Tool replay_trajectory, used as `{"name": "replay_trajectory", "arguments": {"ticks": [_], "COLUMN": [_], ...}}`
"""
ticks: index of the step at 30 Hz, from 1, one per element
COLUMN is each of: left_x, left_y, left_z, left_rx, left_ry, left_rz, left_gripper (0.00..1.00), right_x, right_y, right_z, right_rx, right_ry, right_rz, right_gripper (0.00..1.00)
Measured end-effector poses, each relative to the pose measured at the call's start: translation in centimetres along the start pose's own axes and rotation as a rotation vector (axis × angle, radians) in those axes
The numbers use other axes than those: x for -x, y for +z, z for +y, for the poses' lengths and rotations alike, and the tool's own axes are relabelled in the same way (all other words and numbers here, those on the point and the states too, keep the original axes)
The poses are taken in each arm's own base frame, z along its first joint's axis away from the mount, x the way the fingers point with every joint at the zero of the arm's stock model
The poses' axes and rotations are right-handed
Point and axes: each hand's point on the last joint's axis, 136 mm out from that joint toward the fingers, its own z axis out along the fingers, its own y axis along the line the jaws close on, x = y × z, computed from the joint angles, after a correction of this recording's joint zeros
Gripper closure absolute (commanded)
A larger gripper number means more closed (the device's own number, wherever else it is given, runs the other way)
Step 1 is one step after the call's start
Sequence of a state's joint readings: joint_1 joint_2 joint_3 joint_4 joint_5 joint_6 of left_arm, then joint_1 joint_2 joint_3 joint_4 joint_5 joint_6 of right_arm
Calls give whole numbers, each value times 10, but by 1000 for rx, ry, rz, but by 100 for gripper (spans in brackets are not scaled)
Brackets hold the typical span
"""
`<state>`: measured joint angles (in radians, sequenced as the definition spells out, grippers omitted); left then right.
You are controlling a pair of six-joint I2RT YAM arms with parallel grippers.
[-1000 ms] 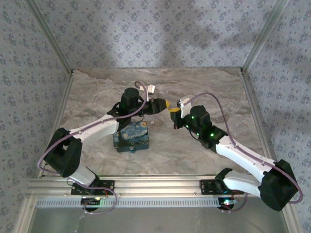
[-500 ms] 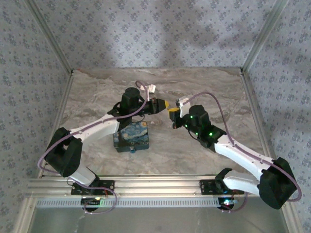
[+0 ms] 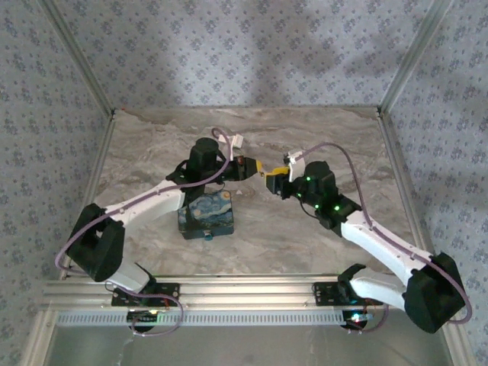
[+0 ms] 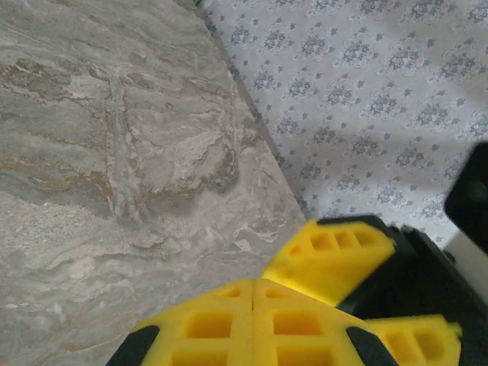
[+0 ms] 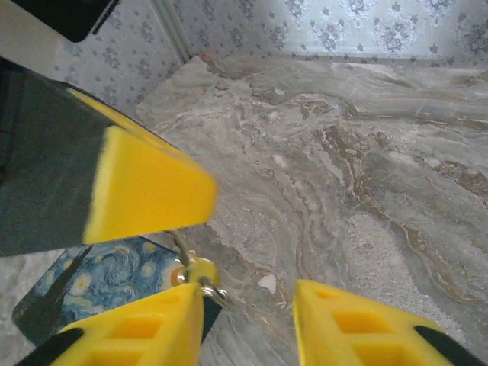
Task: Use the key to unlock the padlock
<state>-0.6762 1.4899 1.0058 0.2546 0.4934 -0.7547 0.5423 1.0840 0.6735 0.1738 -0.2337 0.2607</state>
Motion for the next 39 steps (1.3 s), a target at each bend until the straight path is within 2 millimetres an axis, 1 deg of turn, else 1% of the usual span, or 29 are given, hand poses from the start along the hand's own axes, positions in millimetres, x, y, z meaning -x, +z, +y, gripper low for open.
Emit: {"name": "replay_trajectory", "arguments": {"ticks": [3, 6, 9, 12, 14, 17, 22, 25, 33, 39], "left_x": [3, 5, 8, 7, 6, 5, 2, 2, 2, 2], "left_y": [-7, -11, -13, -15, -15, -16, -16, -16, -16, -16], "left_z": [-8, -16, -21, -25, -26, -27, -26, -27, -27, -27], "left_rx": [-10, -27, -39, -49, -55, -58, -60, -63, -64, -64], "left_ry": [41, 75, 101, 116, 123, 126, 125, 125, 126, 127], "left_rz": [-10, -12, -14, -10, -4, 1, 14, 17, 18, 18], "left_gripper": [100, 100, 100, 100, 100, 100, 100, 100, 100, 100], "right_x": [4, 6, 8, 15, 18, 16, 3, 0, 2, 3], "right_y": [-7, -12, -14, -16, -16, -14, -5, -1, 1, 1], "right_z": [-9, -11, 1, 16, 22, 28, 34, 37, 43, 43], "right_rx": [52, 132, 233, 329, 368, 407, 446, 458, 477, 477], "right_ry": [64, 125, 157, 161, 162, 166, 188, 191, 185, 180], "right_rz": [-24, -49, -58, -74, -79, -68, -15, 2, 7, 6], "right_gripper": [44, 36, 32, 32, 35, 40, 47, 52, 67, 79]}}
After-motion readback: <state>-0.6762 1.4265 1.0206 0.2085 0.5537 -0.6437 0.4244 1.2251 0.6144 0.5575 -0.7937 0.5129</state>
